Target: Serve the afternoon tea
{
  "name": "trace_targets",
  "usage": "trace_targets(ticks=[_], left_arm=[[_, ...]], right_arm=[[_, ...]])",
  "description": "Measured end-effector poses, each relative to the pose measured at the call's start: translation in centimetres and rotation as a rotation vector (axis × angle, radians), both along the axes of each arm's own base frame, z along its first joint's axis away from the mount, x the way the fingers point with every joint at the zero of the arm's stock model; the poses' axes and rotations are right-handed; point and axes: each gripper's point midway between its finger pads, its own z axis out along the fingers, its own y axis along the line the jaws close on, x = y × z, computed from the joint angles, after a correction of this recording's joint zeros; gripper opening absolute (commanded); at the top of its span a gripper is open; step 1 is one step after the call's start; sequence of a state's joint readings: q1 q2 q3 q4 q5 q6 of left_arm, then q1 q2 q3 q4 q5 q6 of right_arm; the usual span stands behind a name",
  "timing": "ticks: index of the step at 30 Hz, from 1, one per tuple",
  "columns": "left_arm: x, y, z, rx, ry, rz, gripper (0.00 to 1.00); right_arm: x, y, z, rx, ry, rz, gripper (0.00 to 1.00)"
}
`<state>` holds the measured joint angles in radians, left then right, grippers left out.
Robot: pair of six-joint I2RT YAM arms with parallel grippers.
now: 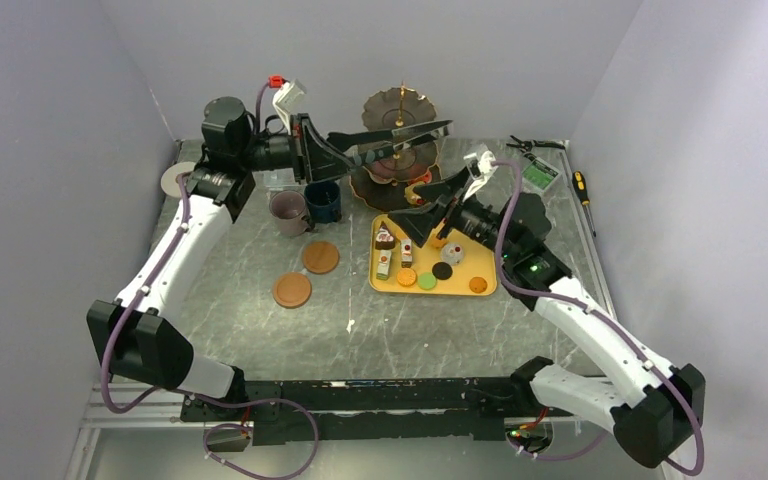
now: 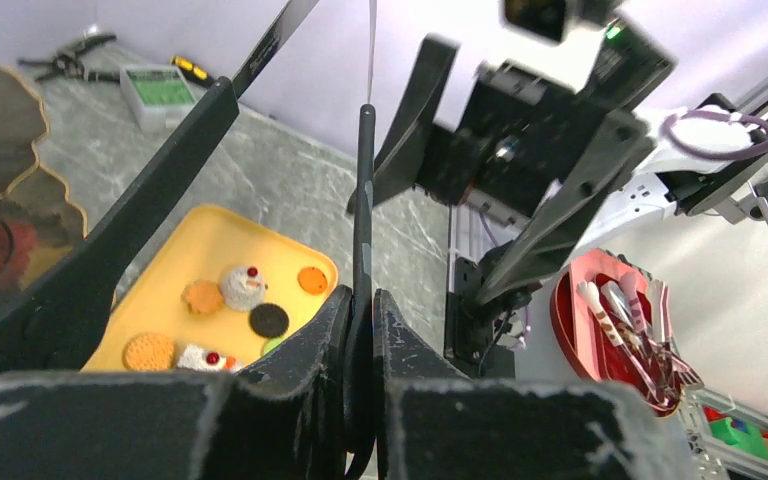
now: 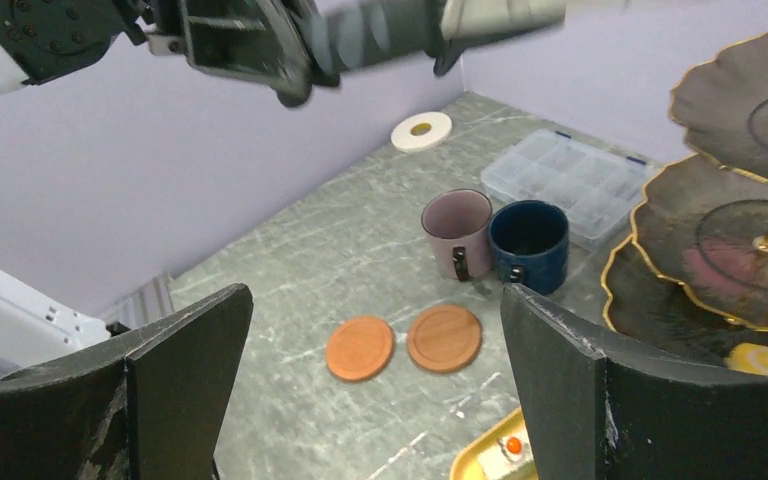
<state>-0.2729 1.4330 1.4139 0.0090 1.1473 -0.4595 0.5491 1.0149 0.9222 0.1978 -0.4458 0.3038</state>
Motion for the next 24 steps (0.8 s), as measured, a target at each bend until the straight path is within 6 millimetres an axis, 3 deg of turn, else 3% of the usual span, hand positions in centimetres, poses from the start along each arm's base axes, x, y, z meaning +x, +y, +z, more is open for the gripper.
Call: trace_targets(ticks=[5, 13, 17, 24], left_arm=[[-0.3, 0.0, 2.3, -0.032, -0.065, -0.008, 0.03], [-1.1, -0.3, 2.6, -0.037, -0.087, -0.041, 0.03], [-1.8, -0.3, 3.0, -0.039, -0.104, -0.061, 0.03], [-3.8, -0.3, 4.4, -0.049, -0.181, -0.106, 0.03]], right_arm=[[0.8, 0.5, -1.2, 0.13, 0.005, -0.007, 1.0], [3.7, 2.2, 3.0, 0.321, -0.128, 0.015, 1.0], [3.7, 2.7, 5.3, 0.407, -0.207, 0.069, 1.0], [3.5, 2.7, 6.6, 0.5, -0.259, 0.128, 1.0]])
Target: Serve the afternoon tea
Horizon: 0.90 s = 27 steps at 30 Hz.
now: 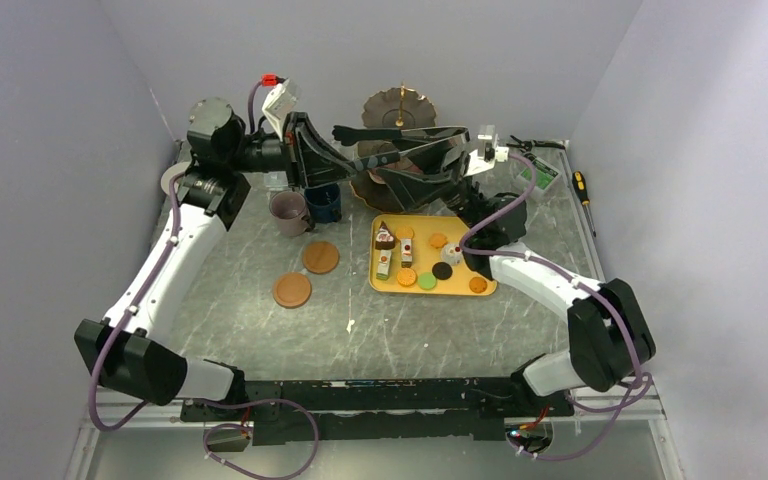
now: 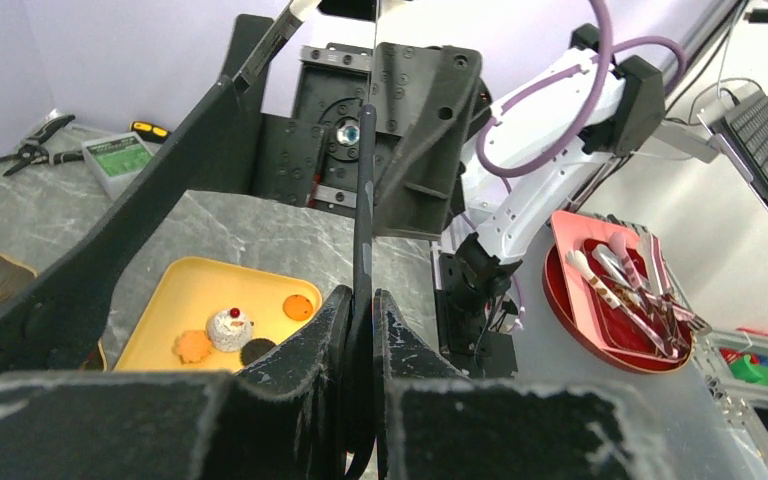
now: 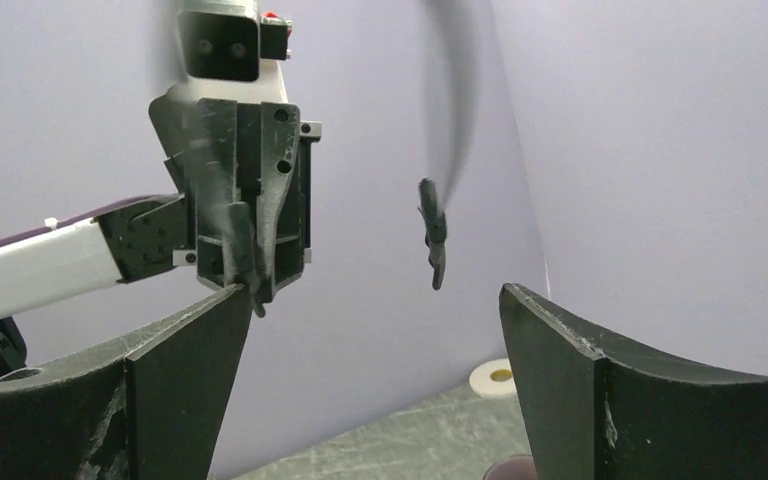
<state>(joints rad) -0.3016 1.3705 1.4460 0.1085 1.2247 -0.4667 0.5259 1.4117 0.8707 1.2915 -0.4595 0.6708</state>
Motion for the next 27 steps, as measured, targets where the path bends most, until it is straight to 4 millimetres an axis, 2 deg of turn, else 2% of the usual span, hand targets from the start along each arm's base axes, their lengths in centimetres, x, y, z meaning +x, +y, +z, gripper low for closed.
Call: trace_targets(ticks=[4, 10, 17, 27], left_arm=[[-0.8, 0.0, 0.5, -0.006, -0.042, -0.019, 0.03], [-1.1, -0.3, 0.1, 0.0, -0.077, -0.044, 0.03], [-1.3, -0.4, -0.1, 0.003, -0.091, -0.058, 0.03], [-1.6, -0.4, -0.1, 0.004, -0.101, -0.072, 0.03]], right_arm=[[-0.2, 0.1, 0.8, 0.028, -0.029, 0.018, 1.0], [-1.1, 0.0, 2.2, 0.061, -0.09, 0.026, 1.0], [-2.0, 1.4, 2.0, 0.031, -0.143, 0.008, 1.0], [-1.3, 0.8, 2.3, -0.025, -0.197, -0.104, 1.0]])
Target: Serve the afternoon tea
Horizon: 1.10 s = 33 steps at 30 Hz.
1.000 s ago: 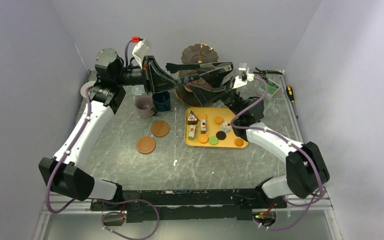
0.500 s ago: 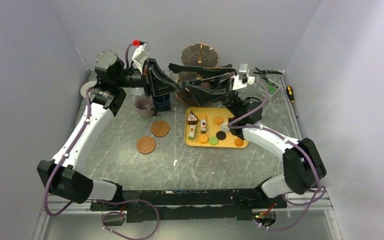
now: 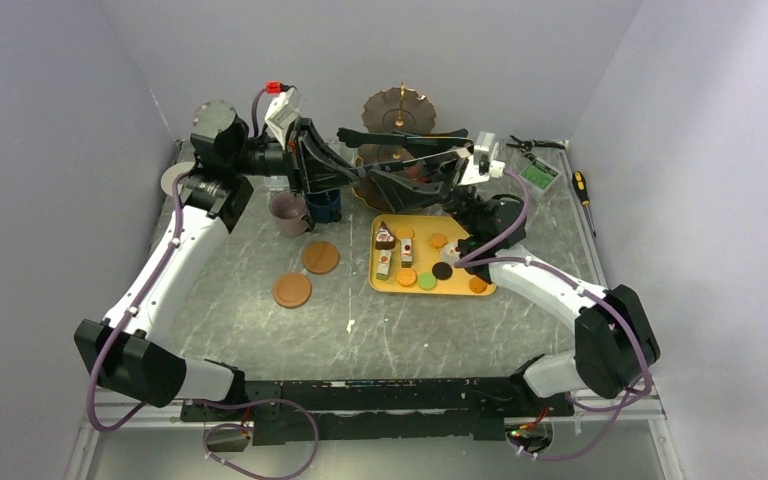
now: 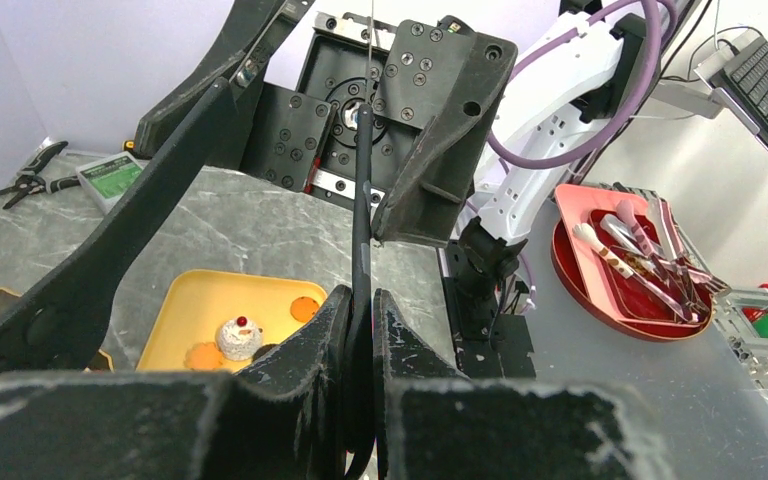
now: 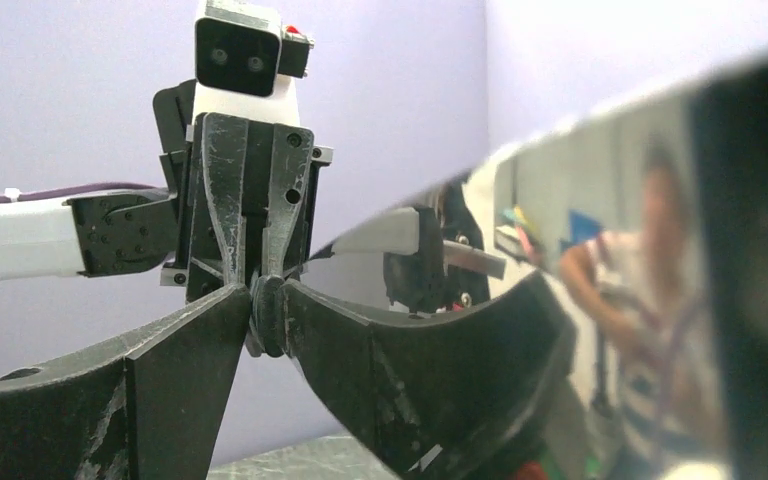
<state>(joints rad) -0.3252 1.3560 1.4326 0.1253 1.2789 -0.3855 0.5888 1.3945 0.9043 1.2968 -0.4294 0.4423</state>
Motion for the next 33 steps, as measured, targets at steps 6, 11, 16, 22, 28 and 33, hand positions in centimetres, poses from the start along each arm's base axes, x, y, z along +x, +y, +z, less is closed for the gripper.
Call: trace_targets(ticks=[6, 11, 16, 22, 28, 33], left_arm=[[-0.3, -0.1, 0.0, 0.001, -0.009, -0.017, 0.03], [-0.7, 0.0, 0.1, 0.002, -0.013, -0.028, 0.03], [-0.7, 0.1, 0.2, 0.002, -0.014, -0.028, 0.03], [-0.9, 0.1, 0.3, -0.001, -0.023, -0.029, 0.03], [-1.0, 0.1, 0.5, -0.004, -0.037, -0.036, 0.03], [-1.1, 0.2, 0.6, -0.006, -0.046, -0.036, 0.03]], right_arm=[[-0.5, 0.2, 0.1, -0.016, -0.026, 0.056, 0.93], [-1.2, 0.5, 0.2, 0.0, -0.046, 0.17, 0.9], [-0.9, 0.7, 0.0, 0.02, -0.009, 0.243, 0.86], [-1.4, 0.8, 0.8, 0.031, -0.009, 0.272, 0.79], [-1.9, 1.5, 1.1, 0.016, -0.033, 0.278, 0.7], [-2.3, 1.5, 1.3, 0.006, -0.044, 0.273, 0.6]])
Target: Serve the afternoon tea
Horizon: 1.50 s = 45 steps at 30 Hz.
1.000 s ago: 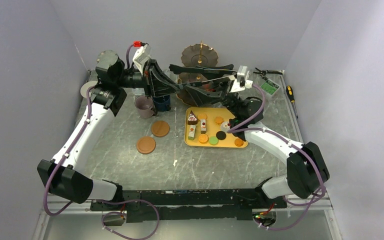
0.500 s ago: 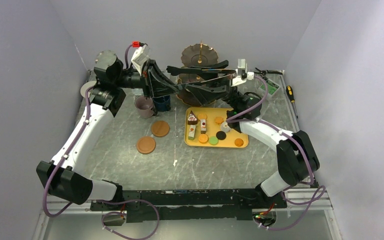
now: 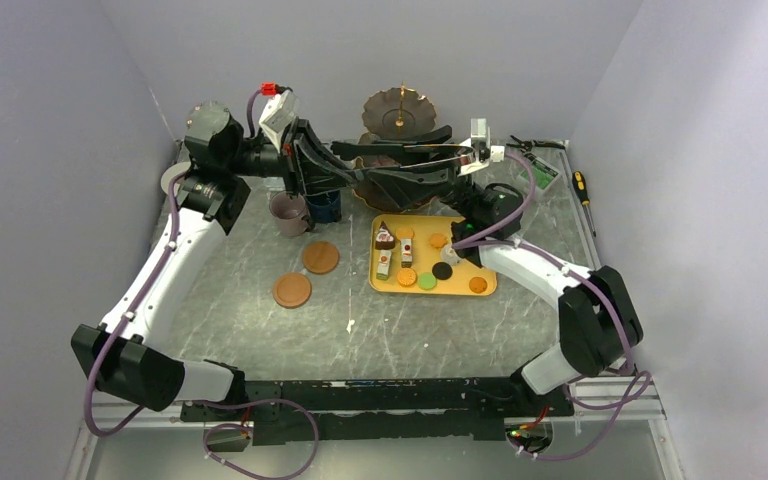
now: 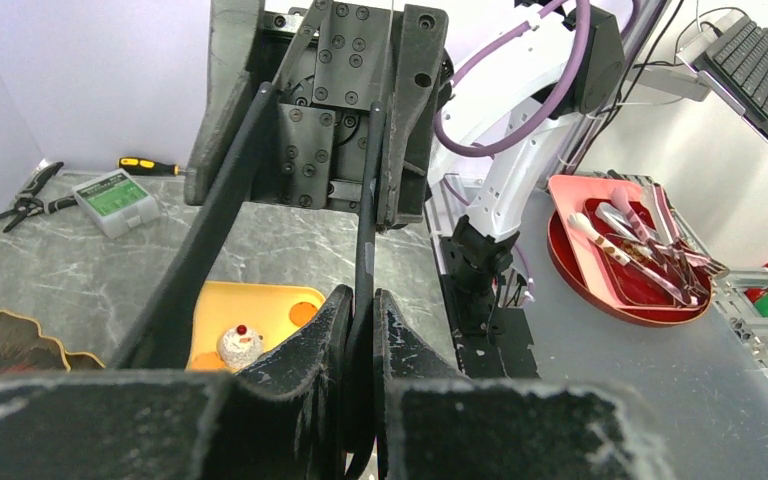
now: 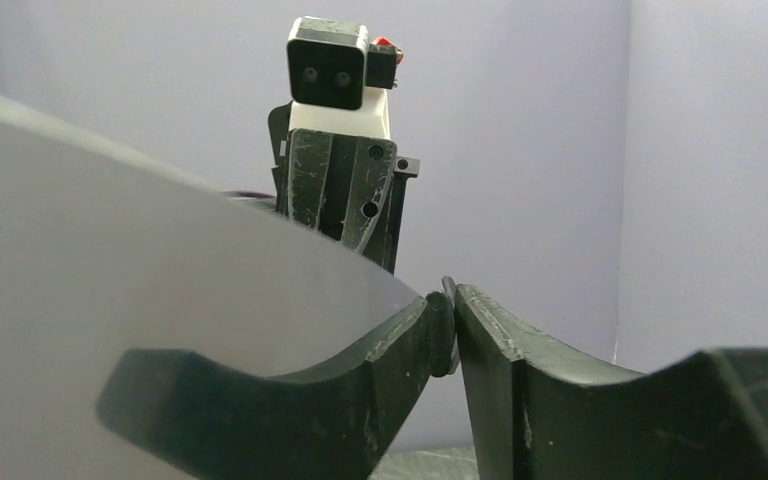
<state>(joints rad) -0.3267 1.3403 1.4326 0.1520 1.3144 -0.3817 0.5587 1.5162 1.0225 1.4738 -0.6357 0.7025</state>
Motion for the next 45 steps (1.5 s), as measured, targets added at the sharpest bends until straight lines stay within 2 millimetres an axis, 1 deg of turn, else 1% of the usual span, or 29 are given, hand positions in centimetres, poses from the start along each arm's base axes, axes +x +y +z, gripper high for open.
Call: trace_targets(ticks=[2, 3, 6, 9, 13, 14, 16, 17, 21, 23, 25, 27, 29, 31, 33, 35, 36, 38, 41, 45], left_arm=[[0.0, 0.0, 0.1, -0.001, -0.005, 0.0, 0.03], [0.0, 0.0, 0.1, -0.001, -0.006, 0.0, 0.05], [0.3, 0.0, 0.0, -0.002, -0.019, 0.017, 0.29], [1.3, 0.0, -0.2, 0.008, -0.018, 0.073, 0.4], [3.1, 0.1, -0.8, 0.039, 0.001, 0.19, 0.62], [3.7, 0.2, -1.0, 0.05, 0.005, 0.23, 0.74], [4.8, 0.5, -1.2, 0.07, 0.003, 0.295, 0.92], [5.1, 0.6, -1.4, 0.08, -0.001, 0.319, 0.93], [6.1, 1.3, -2.3, 0.134, -0.008, 0.391, 0.93], [6.0, 1.6, -2.6, 0.183, -0.032, 0.39, 0.93], [6.2, 2.0, -2.5, 0.23, -0.058, 0.404, 0.93], [7.0, 2.5, -2.2, 0.274, -0.089, 0.443, 0.93], [8.1, 3.2, -2.4, 0.325, -0.109, 0.499, 0.93], [9.3, 4.0, -3.6, 0.385, -0.105, 0.556, 0.93], [10.7, 4.8, -5.6, 0.46, -0.08, 0.614, 0.93], [12.4, 5.6, -8.0, 0.54, -0.045, 0.667, 0.93], [12.9, 5.9, -8.9, 0.568, -0.031, 0.682, 0.93], [14.1, 6.5, -11.5, 0.65, 0.028, 0.711, 0.93], [14.8, 6.8, -14.1, 0.74, 0.111, 0.7, 0.93], [15.1, 7.0, -16.0, 0.816, 0.184, 0.684, 0.93]], right_arm=[[-0.3, 0.0, 0.1, -0.003, -0.001, -0.001, 0.55], [-0.4, 0.0, 0.2, -0.006, -0.001, -0.002, 0.53], [-0.3, 0.1, 0.2, -0.021, 0.016, -0.01, 0.48], [0.1, 0.3, 0.1, -0.051, 0.055, -0.034, 0.49], [2.0, 0.4, -0.1, -0.116, 0.155, -0.131, 0.52], [2.5, 0.2, -0.2, -0.129, 0.179, -0.164, 0.53], [3.4, -0.4, -0.5, -0.149, 0.22, -0.232, 0.53], [3.9, -0.8, -0.8, -0.16, 0.24, -0.273, 0.53], [5.7, -2.5, -2.2, -0.207, 0.3, -0.439, 0.51], [6.3, -3.5, -3.6, -0.234, 0.329, -0.517, 0.51], [6.7, -4.7, -5.2, -0.271, 0.361, -0.594, 0.5], [7.0, -5.9, -7.1, -0.315, 0.395, -0.673, 0.5], [7.4, -7.2, -8.6, -0.351, 0.434, -0.755, 0.49], [7.7, -8.4, -10.2, -0.385, 0.474, -0.829, 0.5], [7.8, -9.5, -11.8, -0.424, 0.514, -0.897, 0.52], [8.0, -10.4, -13.2, -0.464, 0.555, -0.963, 0.53], [8.0, -10.8, -14.0, -0.488, 0.573, -0.989, 0.54], [7.8, -11.3, -15.3, -0.529, 0.604, -1.032, 0.55], [7.2, -12.4, -17.8, -0.601, 0.651, -1.097, 0.58], [6.0, -14.1, -21.3, -0.673, 0.709, -1.145, 0.63]])
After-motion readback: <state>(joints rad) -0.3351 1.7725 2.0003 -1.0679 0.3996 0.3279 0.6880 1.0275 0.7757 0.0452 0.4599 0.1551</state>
